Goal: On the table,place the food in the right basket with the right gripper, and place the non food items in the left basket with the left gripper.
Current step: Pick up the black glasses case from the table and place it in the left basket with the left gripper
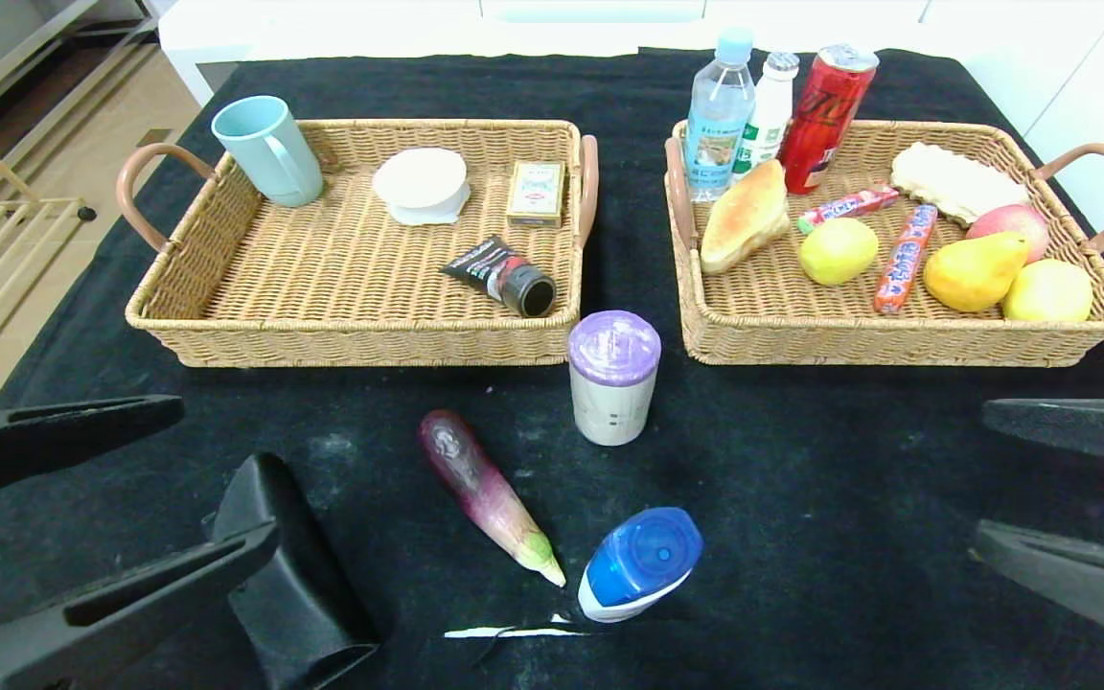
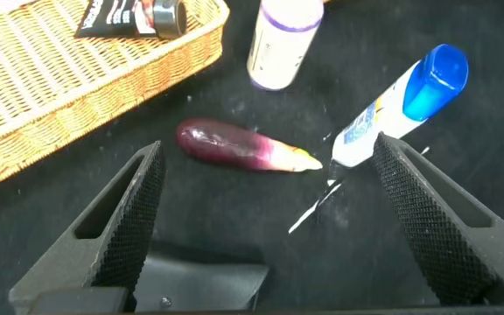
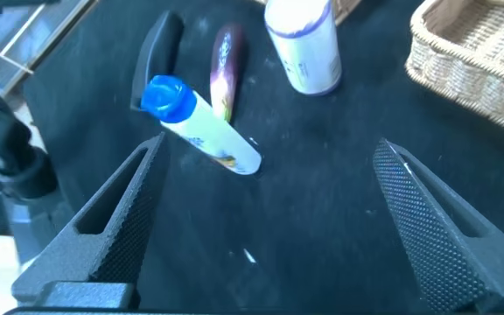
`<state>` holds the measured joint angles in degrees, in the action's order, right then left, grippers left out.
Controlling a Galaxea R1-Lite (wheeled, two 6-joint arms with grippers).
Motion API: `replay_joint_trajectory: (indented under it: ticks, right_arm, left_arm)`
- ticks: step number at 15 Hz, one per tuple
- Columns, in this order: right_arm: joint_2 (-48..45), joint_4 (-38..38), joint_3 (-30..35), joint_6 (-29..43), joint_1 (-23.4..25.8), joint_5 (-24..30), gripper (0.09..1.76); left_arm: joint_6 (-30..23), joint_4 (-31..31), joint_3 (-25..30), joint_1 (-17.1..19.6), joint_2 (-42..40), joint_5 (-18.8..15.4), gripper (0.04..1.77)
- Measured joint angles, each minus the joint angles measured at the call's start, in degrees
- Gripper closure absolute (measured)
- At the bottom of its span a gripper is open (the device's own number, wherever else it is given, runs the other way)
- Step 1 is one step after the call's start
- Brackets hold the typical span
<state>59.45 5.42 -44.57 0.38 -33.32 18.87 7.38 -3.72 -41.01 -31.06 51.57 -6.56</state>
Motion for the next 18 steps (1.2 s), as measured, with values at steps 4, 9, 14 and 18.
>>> replay_joint_trajectory:
  ticks: [4, 9, 14, 18]
  right_arm:
    - [-0.8, 15.32, 8.72, -0.51, 1.71, 0.67, 0.15]
    - [-0.09, 17.77, 11.74, -0.78, 3.33, 1.08, 0.15]
    - [-1.49, 17.75, 11.43, -0.71, 4.77, 0.96, 0.15]
    - [-4.11, 17.29, 11.23, -0.68, 5.18, 1.02, 0.15]
  left_arm:
    - [1.3, 0.0, -0.3, -0.07, -0.05, 1.55, 0.09]
    - [0.78, 0.3, -1.82, -0.22, 0.55, 4.63, 0.09]
    - [-5.75, 8.81, -5.92, -0.27, 2.29, 9.83, 0.09]
    - [-19.97, 31.89, -19.3, -0.05, 6.25, 17.77, 0.09]
